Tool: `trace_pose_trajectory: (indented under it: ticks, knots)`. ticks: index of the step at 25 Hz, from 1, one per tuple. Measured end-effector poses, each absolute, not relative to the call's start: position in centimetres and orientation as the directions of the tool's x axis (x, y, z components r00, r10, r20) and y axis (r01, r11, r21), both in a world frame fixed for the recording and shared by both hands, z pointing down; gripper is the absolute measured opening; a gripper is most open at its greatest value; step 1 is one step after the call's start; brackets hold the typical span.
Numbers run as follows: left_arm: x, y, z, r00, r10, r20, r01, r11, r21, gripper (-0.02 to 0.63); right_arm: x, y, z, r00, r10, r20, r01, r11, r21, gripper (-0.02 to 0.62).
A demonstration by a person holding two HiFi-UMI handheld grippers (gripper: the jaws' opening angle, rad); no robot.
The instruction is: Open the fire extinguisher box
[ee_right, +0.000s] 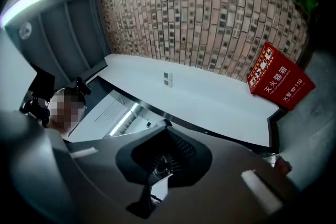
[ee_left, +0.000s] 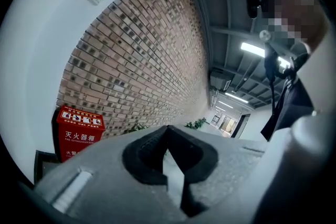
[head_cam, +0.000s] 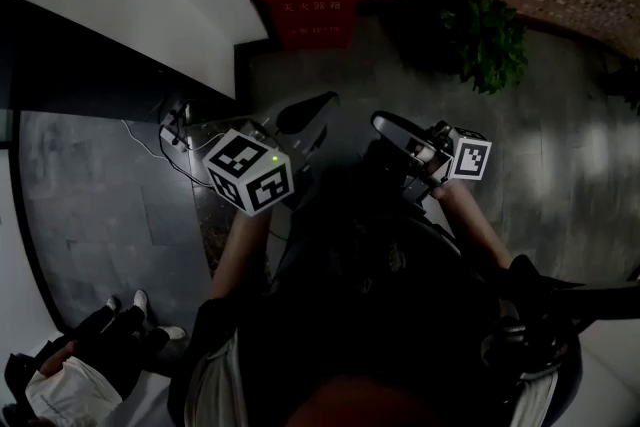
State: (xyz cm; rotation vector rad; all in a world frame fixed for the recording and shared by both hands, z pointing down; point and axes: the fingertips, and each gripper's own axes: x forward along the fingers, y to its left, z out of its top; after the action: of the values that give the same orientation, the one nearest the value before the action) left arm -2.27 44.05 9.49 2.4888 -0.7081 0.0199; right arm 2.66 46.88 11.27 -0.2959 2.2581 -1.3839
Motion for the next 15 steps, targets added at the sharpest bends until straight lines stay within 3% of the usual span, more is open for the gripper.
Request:
trace_pose_trajectory:
  ticks: [8, 15]
  knots:
    - [-1.6, 41.3, 12.3, 0.827, -0.504, 0.250, -0.550, -0.628, 0.551, 0.002, 4.1, 42.6, 11.6, -0.870, -0.384, -0.309, 0.127, 0.432, -0.893, -0.002]
    - [3.8, 38.3, 11.6, 0.829, -0.485, 0.278, -0.554, -0.651, 0.518, 0.002, 9.2, 40.1, 12.3, -0.854, -0.397, -0.337, 0.142, 0.445, -0.884, -0.002]
